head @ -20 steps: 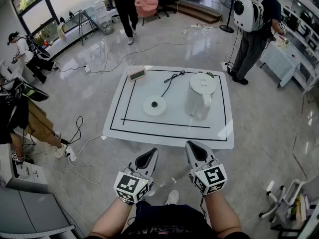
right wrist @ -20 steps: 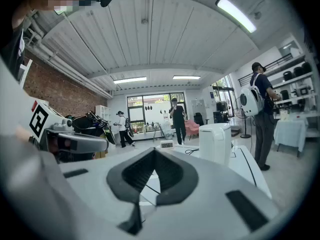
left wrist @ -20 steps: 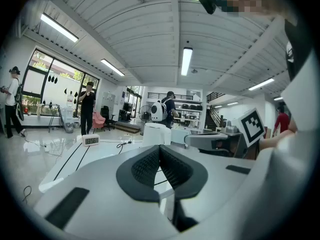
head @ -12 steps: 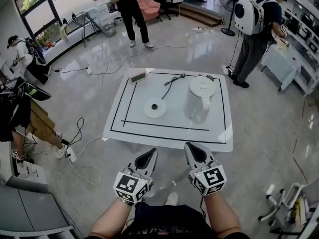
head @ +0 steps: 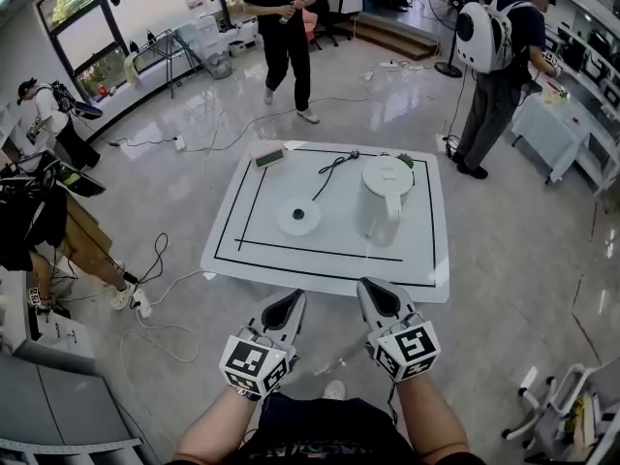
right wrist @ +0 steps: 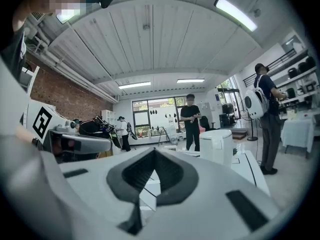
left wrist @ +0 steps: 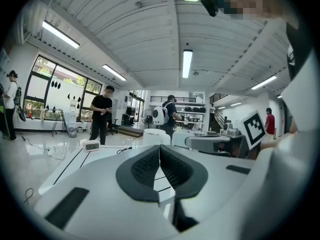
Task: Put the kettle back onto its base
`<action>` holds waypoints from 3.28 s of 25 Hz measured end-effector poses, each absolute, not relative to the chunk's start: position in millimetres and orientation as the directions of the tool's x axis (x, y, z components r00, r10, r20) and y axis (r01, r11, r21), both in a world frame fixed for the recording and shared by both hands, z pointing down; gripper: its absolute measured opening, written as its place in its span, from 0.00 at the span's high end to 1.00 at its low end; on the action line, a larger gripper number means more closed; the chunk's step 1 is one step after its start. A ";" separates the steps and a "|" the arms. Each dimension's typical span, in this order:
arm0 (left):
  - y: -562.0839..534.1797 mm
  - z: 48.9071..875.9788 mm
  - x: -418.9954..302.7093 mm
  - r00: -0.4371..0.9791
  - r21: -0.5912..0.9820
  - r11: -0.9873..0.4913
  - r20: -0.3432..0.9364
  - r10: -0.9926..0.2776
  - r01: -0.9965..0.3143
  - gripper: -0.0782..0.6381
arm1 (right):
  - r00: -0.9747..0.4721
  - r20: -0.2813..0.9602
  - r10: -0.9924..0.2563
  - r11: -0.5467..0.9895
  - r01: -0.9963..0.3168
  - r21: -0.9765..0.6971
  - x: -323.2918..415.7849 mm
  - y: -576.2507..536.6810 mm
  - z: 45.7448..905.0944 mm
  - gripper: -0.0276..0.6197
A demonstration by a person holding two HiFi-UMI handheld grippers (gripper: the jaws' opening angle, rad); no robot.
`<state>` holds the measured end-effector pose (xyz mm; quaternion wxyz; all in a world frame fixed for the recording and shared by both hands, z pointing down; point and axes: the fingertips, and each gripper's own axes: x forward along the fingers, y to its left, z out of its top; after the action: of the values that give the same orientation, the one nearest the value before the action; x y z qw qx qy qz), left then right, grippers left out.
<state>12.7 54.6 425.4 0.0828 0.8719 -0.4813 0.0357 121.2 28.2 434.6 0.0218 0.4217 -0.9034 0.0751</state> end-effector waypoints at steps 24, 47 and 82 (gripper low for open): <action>-23.7 420.9 14.7 0.631 0.084 -0.625 0.114 -0.768 -0.776 0.42 | -0.472 0.029 -0.881 0.465 -0.876 -0.126 152.2 -30.3 414.6 0.63; -137.2 429.5 -32.7 0.857 0.172 -0.839 0.111 -0.504 -0.516 0.41 | -0.105 0.112 -0.988 0.096 -0.992 -0.082 119.0 -104.1 414.9 0.60; -145.7 424.8 -53.1 0.895 0.206 -0.871 0.103 -0.434 -0.446 0.41 | 0.094 0.212 -0.973 -0.107 -0.993 -0.051 167.9 -113.4 431.8 0.60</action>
<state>-53.1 -145.7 424.8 0.1128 0.9668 -0.2276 0.0265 167.9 -113.4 431.8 0.0526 0.7377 -0.6661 0.0962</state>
